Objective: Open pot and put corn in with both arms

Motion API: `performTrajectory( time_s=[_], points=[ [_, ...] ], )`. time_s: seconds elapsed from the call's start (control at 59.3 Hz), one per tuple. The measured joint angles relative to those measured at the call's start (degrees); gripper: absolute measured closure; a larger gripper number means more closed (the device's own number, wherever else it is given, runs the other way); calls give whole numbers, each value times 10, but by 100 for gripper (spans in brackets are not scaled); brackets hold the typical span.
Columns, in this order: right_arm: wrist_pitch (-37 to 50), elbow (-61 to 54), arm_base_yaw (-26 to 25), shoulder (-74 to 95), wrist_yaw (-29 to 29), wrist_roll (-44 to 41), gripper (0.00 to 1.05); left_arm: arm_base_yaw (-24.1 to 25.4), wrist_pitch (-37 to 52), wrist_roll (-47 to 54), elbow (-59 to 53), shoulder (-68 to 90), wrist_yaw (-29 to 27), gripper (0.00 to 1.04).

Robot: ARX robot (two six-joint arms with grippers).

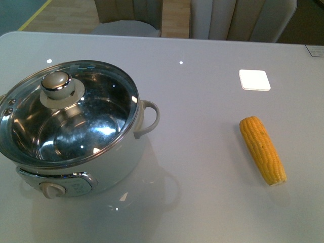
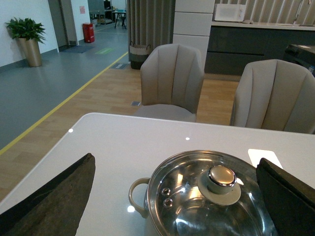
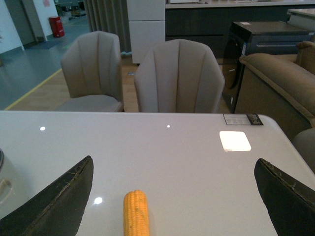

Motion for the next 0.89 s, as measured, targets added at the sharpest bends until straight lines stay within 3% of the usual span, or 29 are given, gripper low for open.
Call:
performTrajectory(
  time_s=[0.455, 0.489, 0.54, 0.573, 0.641, 0.894],
  points=[
    [0, 0, 0, 0, 0, 0, 9, 0, 0, 0, 0, 0, 0, 7],
    [0, 0, 0, 0, 0, 0, 9, -6, -19, -6, 6, 9, -25, 7],
    [0, 0, 0, 0, 1, 0, 9, -36, -103, -37, 46, 75, -113, 7],
    [0, 0, 0, 0, 1, 0, 9, -40, -106, -47, 60, 120, -127, 7],
    [0, 0, 0, 0, 0, 0, 9, -47, -65, -59, 76, 202, -125, 7],
    [0, 0, 0, 0, 0, 0, 9, -95, 235, -97, 155, 542, -65, 7]
  ],
)
